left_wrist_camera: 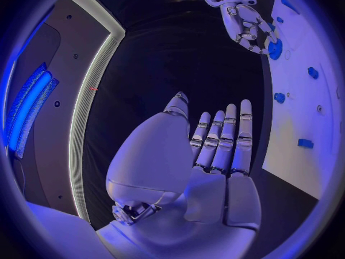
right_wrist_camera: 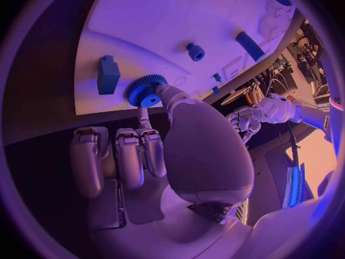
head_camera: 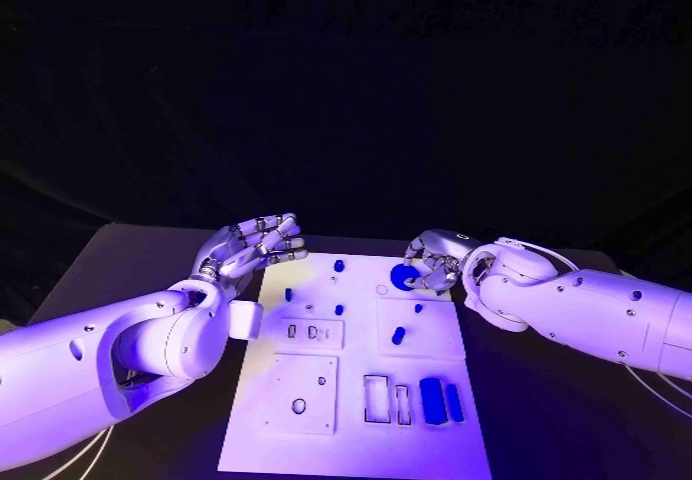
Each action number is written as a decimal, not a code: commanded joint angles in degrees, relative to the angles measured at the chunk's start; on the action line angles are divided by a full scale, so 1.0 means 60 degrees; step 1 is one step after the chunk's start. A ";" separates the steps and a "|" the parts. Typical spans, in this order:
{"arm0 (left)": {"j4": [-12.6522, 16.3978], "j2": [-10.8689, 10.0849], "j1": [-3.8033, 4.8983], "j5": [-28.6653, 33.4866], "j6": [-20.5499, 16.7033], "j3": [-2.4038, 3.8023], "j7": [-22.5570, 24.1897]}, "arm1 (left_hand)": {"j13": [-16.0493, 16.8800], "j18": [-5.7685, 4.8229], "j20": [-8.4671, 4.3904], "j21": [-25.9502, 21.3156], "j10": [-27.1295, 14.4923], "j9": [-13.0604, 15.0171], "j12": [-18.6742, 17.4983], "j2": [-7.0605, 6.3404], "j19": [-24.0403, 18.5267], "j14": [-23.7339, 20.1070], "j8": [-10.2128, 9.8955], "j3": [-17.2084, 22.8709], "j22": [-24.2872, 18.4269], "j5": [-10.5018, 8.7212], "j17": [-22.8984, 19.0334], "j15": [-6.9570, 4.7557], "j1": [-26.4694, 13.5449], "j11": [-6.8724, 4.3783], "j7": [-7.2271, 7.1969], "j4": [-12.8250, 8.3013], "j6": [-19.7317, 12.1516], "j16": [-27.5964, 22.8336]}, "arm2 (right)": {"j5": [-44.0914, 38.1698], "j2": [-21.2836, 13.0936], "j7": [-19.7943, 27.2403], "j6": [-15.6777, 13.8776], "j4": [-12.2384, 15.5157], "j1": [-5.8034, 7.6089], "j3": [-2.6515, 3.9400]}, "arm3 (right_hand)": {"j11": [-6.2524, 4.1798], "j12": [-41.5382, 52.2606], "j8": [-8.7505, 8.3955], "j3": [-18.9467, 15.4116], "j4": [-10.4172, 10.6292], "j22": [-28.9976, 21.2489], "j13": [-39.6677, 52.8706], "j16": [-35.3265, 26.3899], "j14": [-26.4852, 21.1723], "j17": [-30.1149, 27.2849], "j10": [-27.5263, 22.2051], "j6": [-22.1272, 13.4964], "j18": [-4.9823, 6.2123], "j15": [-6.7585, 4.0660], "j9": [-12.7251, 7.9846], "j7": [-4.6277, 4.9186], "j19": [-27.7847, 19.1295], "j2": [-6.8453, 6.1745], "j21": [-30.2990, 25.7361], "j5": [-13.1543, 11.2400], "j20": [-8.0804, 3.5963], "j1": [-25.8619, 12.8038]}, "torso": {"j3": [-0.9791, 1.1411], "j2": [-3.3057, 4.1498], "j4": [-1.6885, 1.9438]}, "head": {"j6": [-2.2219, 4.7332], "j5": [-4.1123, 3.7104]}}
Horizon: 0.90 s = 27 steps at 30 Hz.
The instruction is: Assemble the parts on the task board
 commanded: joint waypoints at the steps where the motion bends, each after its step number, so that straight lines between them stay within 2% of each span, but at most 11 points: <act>1: 0.0008 0.0025 0.0015 0.0017 0.0165 0.0008 0.0043 | -0.0003 0.0094 0.0021 -0.0006 0.0040 0.0005 -0.0042 0.0041 -0.0005 0.0017 -0.0019 -0.0016 -0.0009 -0.0035 0.0014 0.0031 0.0040 0.0046 0.0471 -0.0027 0.0027 -0.0064 | -0.0698 0.0011 -0.0117 -0.0241 0.0062 -0.0053 -0.0037 | -0.0079 0.0051 0.0084 0.0160 -0.0040 0.1767 0.2300 0.0051 0.1016 0.2515 0.0817 0.0251 -0.0163 -0.0097 0.0035 -0.0114 0.0498 0.0076 0.0044 -0.0165 -0.0062 0.0191 | -0.0001 -0.0004 0.0004 | -0.0002 -0.0015; 3: 0.0006 0.0026 0.0015 0.0017 0.0164 0.0008 0.0043 | -0.0003 0.0094 0.0021 -0.0006 0.0040 0.0005 -0.0042 0.0041 -0.0005 0.0017 -0.0019 -0.0016 -0.0009 -0.0035 0.0014 0.0031 0.0040 0.0046 0.0471 -0.0027 0.0027 -0.0064 | -0.0836 0.0013 -0.0127 -0.0504 0.0099 -0.0057 -0.0037 | -0.0141 0.0136 0.0119 0.0286 0.0069 0.1847 0.2410 0.0051 0.1016 0.2515 0.0910 0.0443 -0.0183 -0.0147 0.0031 -0.0186 0.0549 0.0069 0.0099 -0.0362 -0.0109 -0.0002 | 0.0001 -0.0005 0.0001 | 0.0001 -0.0018; 9: -0.0005 0.0047 0.0015 0.0017 0.0169 0.0008 0.0041 | -0.0004 0.0094 0.0021 -0.0007 0.0039 0.0004 -0.0046 0.0049 -0.0006 0.0017 -0.0022 -0.0012 -0.0011 -0.0034 0.0015 0.0031 0.0047 0.0047 0.0473 -0.0027 0.0024 -0.0068 | -0.1179 -0.0021 -0.0228 -0.1122 0.0279 -0.0074 -0.0037 | -0.0178 0.0179 0.0122 0.0343 0.0124 0.1950 0.2467 0.0051 0.1016 0.2515 0.0958 0.0537 -0.0209 -0.0180 0.0028 -0.0224 0.0616 -0.0001 0.0172 -0.0354 -0.0144 -0.0132 | -0.0002 0.0002 0.0020 | 0.0019 -0.0040; 15: -0.0024 0.0061 0.0014 0.0017 0.0170 0.0008 0.0044 | -0.0004 0.0094 0.0021 -0.0009 0.0037 0.0000 -0.0052 0.0057 -0.0008 0.0018 -0.0030 -0.0009 -0.0013 -0.0033 0.0016 0.0031 0.0056 0.0049 0.0476 -0.0028 0.0004 -0.0072 | -0.1571 -0.0163 -0.0416 -0.1837 0.0945 -0.0078 -0.0021 | -0.0190 0.0202 0.0105 0.0365 0.0162 0.2002 0.2497 0.0051 0.1016 0.2515 0.0983 0.0561 -0.0223 -0.0192 0.0023 -0.0236 0.0651 -0.0041 0.0210 -0.0356 -0.0159 -0.0212 | 0.0006 -0.0001 0.0006 | 0.0017 0.0024; 20: -0.0038 0.0067 0.0014 0.0017 0.0168 0.0008 0.0049 | -0.0004 0.0094 0.0021 -0.0009 0.0037 0.0000 -0.0052 0.0057 -0.0008 0.0018 -0.0030 -0.0009 -0.0013 -0.0033 0.0016 0.0031 0.0056 0.0049 0.0476 -0.0028 0.0004 -0.0072 | -0.1824 -0.0035 -0.0447 -0.1963 0.1347 -0.0022 0.0002 | -0.0188 0.0214 0.0034 0.0408 0.0207 0.2048 0.2511 0.0051 0.1016 0.2515 0.0995 0.0519 -0.0235 -0.0195 -0.0004 -0.0227 0.0682 -0.0064 0.0243 -0.0397 -0.0170 -0.0292 | 0.0005 -0.0005 -0.0008 | 0.0026 0.0045; 27: -0.0025 0.0094 0.0014 0.0017 0.0184 0.0008 0.0063 | -0.0005 0.0093 0.0022 -0.0013 0.0034 0.0000 -0.0058 0.0064 -0.0011 0.0017 -0.0033 -0.0005 -0.0016 -0.0032 0.0017 0.0032 0.0067 0.0050 0.0481 -0.0030 0.0003 -0.0077 | -0.2221 0.0608 -0.0618 -0.1952 0.1178 0.0021 0.0008 | -0.0190 0.0214 0.0027 0.0426 0.0203 0.2065 0.2511 0.0051 0.1016 0.2515 0.0995 0.0529 -0.0240 -0.0197 -0.0006 -0.0233 0.0693 -0.0066 0.0255 -0.0422 -0.0172 -0.0291 | -0.0017 0.0005 0.0007 | 0.0044 0.0036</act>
